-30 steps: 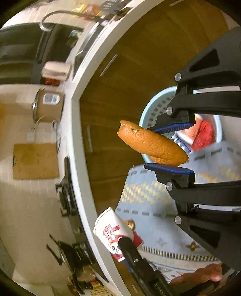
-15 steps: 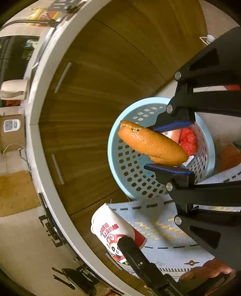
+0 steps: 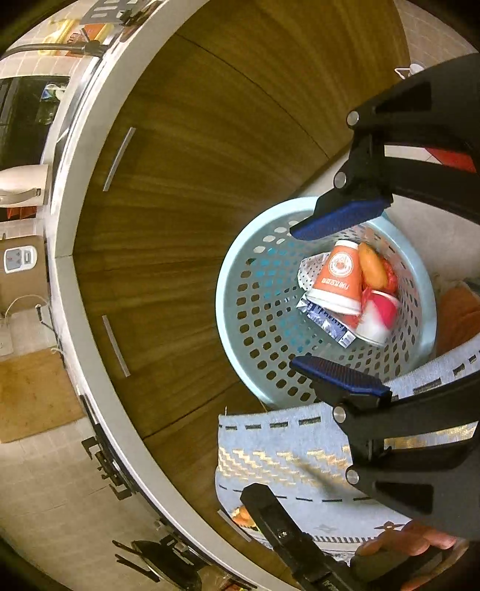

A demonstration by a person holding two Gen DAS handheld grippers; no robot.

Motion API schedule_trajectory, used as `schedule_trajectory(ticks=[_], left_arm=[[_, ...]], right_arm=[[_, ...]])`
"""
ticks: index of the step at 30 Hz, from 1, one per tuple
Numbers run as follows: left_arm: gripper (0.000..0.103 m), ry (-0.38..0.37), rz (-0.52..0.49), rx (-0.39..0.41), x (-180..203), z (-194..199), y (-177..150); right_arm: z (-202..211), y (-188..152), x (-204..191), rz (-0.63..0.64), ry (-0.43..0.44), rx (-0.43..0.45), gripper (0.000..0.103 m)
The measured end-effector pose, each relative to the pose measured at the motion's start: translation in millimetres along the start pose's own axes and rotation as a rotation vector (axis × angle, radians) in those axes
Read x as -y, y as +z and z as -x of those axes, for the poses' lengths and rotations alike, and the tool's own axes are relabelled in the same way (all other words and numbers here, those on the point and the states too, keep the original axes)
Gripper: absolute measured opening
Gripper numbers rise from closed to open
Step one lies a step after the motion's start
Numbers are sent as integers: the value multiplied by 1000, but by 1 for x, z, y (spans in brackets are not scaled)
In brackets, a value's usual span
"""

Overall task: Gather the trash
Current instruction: 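Open both tools to drop the panda cup and bread into the basket, then move both tools back over the table, then grasp the bok choy stalk with left tool while right tool grasps the carrot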

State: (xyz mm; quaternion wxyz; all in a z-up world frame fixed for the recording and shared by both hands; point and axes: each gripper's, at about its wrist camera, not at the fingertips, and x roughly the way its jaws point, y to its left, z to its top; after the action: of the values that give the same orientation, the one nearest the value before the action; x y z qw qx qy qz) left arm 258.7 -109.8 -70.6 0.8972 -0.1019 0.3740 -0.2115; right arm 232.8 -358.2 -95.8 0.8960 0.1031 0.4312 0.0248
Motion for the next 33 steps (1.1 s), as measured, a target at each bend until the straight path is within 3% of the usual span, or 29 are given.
schedule_trajectory(ticks=[5,10,20,23,28,33], left_arm=[[71,12,7,24,-10,14,1],[71,44,29,66,-31,39,2],[67,198,92,159,-114,106,14],[65,246,118,171,-147,120,17],[64,301,123,123,-187,118,22],[55,339,106,-3,-222,86,24]], right_arm=[[11,1,-22,71,-23,43,61],[23,6,-49,111,17,79,60],[23,13,-111,188,113,97,35],[20,16,-136,224,136,98,35],[12,17,-181,299,170,98,33],[-7,16,-222,370,191,75,33]])
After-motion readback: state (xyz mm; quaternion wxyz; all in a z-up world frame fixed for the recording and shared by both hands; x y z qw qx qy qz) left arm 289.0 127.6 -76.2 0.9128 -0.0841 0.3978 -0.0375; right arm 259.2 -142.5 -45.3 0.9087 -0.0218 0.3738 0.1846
